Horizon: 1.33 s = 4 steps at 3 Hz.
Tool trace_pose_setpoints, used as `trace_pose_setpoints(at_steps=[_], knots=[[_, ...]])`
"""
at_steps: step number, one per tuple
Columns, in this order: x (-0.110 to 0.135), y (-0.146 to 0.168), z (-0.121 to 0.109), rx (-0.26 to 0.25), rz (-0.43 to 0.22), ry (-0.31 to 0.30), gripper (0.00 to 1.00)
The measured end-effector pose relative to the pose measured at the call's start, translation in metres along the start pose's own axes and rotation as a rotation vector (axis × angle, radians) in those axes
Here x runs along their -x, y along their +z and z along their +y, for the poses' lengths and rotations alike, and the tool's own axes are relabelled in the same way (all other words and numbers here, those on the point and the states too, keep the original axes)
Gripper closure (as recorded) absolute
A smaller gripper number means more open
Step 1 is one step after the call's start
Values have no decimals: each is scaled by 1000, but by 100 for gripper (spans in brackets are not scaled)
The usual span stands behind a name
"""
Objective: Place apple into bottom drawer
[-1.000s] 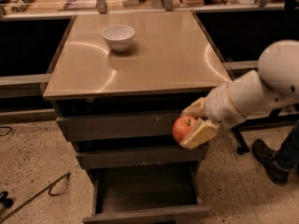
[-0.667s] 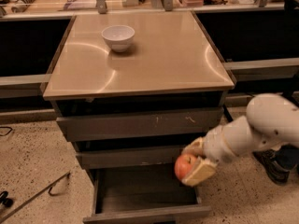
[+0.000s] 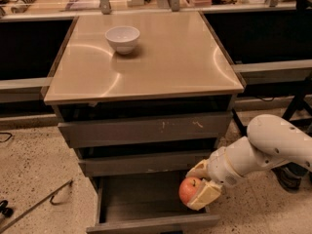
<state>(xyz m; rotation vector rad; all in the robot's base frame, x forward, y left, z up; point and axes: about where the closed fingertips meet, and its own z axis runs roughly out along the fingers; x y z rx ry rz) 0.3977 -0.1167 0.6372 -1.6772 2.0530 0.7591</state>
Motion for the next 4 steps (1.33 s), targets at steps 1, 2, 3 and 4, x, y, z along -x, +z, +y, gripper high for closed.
trace_pose_setpoints(at_steps=[1,2,3,4], knots=[[-19,27,-3,-10,1,-9,100],[-57,96,-15,-31,-36,-63,100],[-76,151,-47,-115,-113,-127,100],[-86,178,-51,-127,-145,-107,100]])
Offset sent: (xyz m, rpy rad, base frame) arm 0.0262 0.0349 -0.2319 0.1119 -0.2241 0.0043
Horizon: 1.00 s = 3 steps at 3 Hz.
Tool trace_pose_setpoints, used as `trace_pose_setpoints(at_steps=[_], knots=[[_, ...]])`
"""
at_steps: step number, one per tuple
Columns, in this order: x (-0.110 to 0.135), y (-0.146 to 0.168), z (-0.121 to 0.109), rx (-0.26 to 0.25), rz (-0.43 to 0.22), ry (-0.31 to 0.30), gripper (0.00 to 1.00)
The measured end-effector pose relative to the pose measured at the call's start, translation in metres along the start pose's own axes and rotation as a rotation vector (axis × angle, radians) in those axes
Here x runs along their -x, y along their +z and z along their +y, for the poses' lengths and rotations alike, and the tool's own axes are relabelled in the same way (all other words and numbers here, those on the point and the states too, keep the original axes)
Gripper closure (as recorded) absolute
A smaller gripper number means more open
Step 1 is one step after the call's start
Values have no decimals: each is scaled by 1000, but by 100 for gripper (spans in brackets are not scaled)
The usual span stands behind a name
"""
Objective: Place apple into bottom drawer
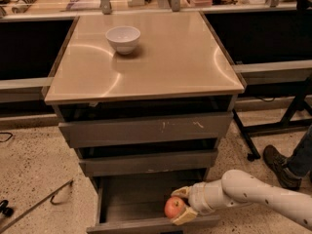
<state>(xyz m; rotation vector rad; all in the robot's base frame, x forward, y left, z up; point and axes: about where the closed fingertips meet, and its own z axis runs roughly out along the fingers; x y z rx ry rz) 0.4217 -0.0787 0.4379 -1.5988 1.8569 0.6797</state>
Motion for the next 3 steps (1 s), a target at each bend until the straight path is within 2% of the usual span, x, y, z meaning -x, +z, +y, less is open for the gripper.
trace_pose_setpoints(at_steps=[1,2,3], knots=[[0,0,0,0,0,0,100],[-6,11,-8,-42,2,-63,100],[-15,29,-26,-87,-4,-144,100]])
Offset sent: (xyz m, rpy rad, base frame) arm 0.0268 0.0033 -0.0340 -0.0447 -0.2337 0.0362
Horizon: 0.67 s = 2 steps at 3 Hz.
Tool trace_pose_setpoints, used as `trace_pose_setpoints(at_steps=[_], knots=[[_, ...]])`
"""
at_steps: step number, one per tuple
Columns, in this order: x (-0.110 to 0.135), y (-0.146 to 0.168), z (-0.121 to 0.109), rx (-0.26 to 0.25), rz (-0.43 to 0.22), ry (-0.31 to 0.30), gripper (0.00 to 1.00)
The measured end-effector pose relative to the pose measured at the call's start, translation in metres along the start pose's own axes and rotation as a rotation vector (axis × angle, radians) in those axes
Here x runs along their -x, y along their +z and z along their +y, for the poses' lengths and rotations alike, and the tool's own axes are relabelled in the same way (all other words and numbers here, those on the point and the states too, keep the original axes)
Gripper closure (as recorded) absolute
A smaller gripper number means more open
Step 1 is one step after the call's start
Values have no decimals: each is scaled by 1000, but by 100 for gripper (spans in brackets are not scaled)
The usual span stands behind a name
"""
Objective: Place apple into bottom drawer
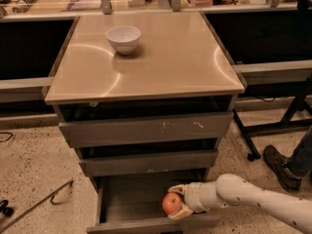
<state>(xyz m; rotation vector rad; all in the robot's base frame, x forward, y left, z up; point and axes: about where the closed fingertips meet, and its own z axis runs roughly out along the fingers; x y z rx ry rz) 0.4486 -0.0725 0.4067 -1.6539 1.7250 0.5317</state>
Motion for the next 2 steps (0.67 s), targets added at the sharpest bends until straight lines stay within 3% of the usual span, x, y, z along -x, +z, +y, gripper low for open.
trace_pose_setpoints(at_steps=[1,2], knots=[[-13,22,-17,-20,2,-48,100],[-33,50,-34,-14,15,-55,100]])
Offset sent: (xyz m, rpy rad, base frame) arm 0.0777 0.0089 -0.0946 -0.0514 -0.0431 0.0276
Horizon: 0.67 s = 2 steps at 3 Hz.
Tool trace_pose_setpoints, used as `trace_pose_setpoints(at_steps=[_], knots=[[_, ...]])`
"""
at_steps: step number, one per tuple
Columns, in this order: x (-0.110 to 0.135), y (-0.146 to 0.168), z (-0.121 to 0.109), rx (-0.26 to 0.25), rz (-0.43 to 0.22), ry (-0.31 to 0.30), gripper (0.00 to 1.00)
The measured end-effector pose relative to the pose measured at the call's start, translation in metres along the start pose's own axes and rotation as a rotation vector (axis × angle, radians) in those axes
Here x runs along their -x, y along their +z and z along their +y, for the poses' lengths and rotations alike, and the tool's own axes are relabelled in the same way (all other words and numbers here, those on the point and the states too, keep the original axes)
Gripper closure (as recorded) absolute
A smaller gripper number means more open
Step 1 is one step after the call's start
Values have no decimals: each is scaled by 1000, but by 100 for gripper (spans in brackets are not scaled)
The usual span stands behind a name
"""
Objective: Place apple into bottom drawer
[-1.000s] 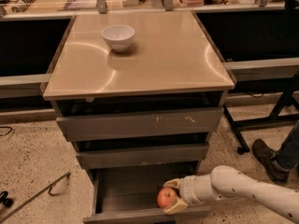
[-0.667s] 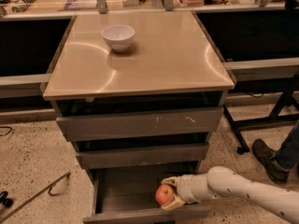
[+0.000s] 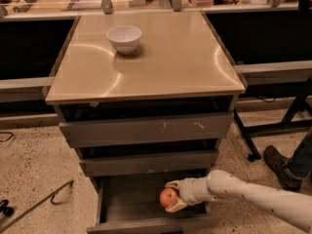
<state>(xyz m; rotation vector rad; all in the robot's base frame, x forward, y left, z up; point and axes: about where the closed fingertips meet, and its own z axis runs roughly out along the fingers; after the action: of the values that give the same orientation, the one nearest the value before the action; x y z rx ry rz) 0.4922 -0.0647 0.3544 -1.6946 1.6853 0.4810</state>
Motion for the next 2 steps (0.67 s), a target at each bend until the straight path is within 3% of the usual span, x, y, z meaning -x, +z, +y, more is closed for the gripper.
trace_pose_setpoints(at_steps=[2], knots=[[-41,53,-21,12,5,17,100]])
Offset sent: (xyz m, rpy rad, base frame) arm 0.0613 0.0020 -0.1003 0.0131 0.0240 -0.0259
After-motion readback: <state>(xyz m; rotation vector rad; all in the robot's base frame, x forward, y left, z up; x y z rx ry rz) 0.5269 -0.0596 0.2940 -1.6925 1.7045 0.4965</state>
